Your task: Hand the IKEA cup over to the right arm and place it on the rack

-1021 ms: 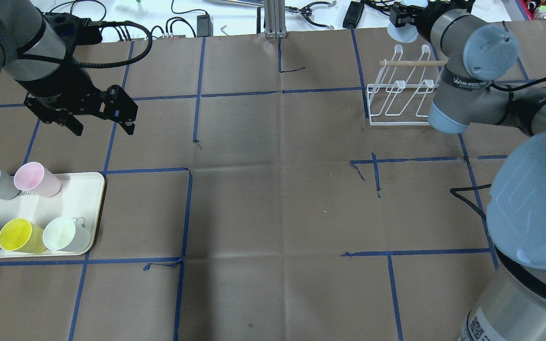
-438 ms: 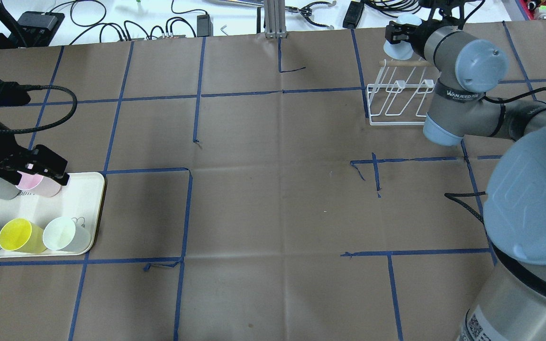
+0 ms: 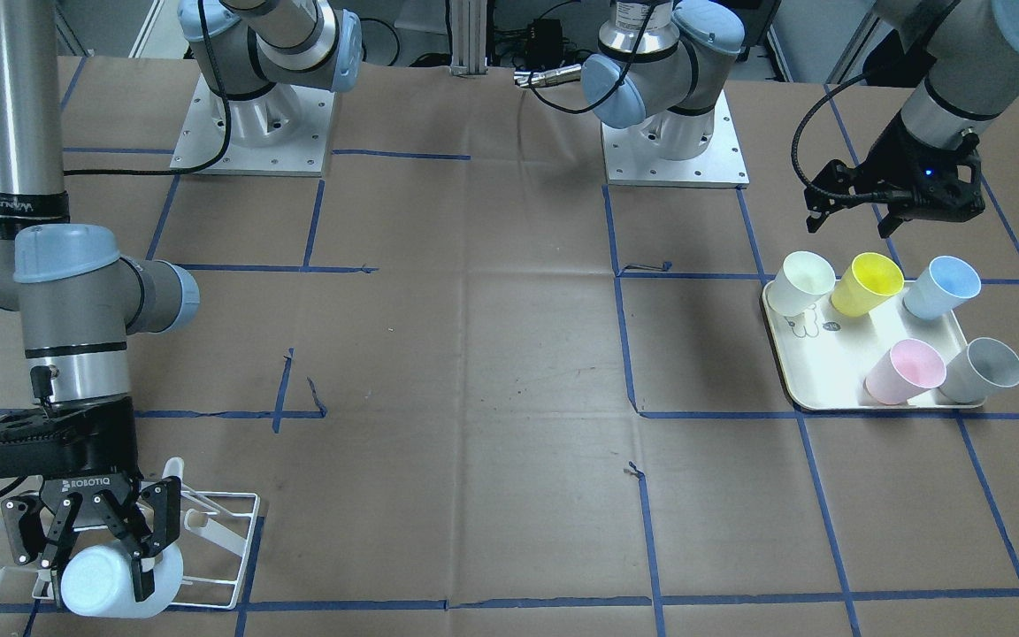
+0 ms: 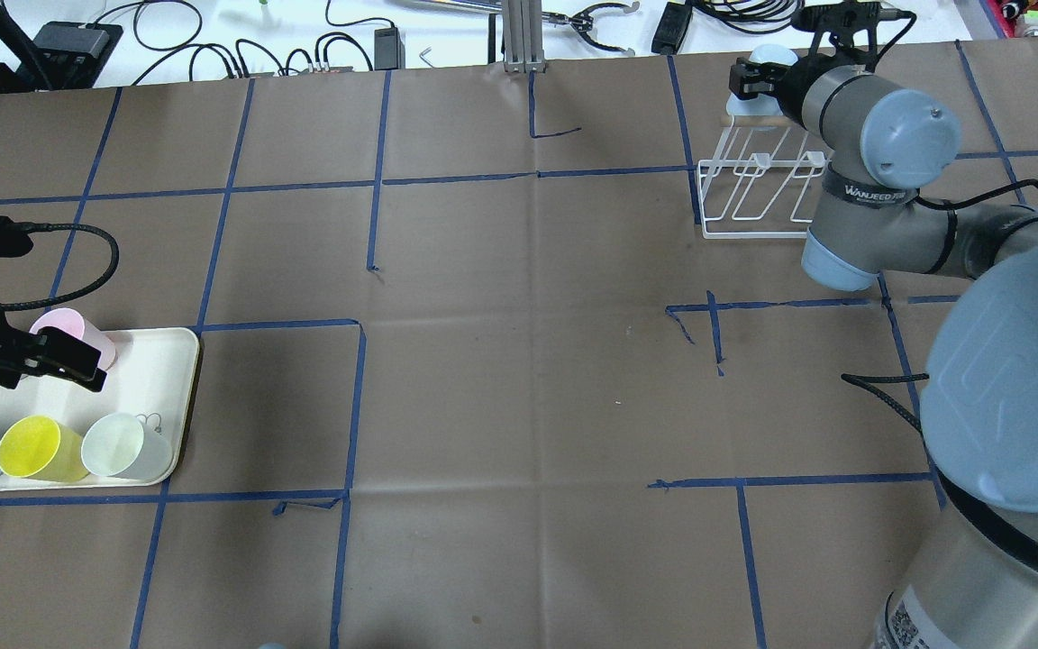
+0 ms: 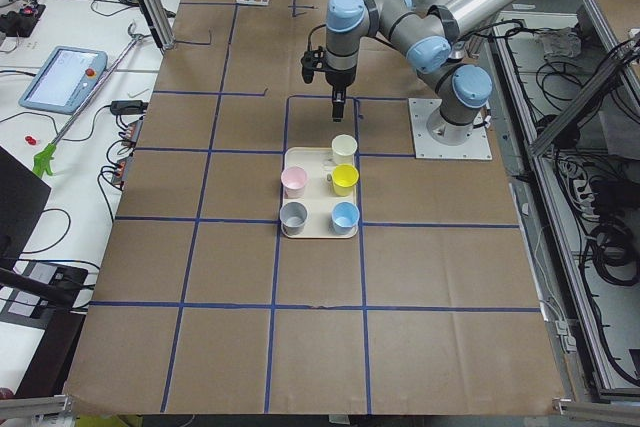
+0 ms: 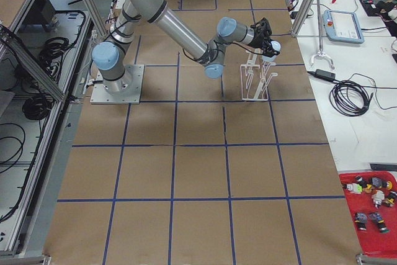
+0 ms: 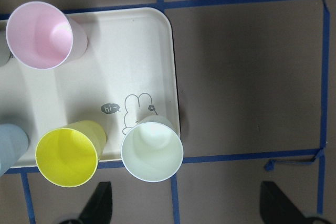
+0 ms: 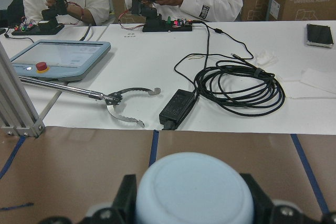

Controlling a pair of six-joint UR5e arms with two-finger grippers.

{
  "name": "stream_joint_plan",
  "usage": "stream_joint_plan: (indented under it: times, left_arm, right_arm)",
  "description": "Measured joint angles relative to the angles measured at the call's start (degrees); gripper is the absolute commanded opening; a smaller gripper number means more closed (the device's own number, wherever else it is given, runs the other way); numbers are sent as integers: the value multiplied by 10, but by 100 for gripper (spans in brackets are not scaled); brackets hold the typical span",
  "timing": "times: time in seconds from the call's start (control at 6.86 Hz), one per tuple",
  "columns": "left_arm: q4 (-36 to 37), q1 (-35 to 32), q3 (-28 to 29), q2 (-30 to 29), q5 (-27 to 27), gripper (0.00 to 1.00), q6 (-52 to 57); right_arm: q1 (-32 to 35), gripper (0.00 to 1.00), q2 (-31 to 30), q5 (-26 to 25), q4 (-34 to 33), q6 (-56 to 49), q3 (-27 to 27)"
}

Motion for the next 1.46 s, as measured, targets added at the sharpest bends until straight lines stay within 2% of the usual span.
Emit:
stream_joint_plan:
  times: [0.58,0.88,1.02,1.17,1.31,1.46]
  left_arm:
    - [153,4,-120,-34,-1,98,0]
    - [177,4,-136,-61,1,99,1]
    - [179,4,-142,-68,5,93,2]
    - [180,5,-148,-71,16,70,1]
    - [181,5,-150,-72,31,34,1]
    - [181,5,-150,-73,40,7,1]
  right_arm:
    - [0,100,-1,-2,6,5,-3]
    - [1,100,-13,-2,7,5,-4]
    - [2,100,-24,-1,15,6,-5]
    - [4,100,-42,0,45,6,-11]
    - [10,100,-67,1,92,7,-21]
    - [19,100,-94,0,133,7,-29]
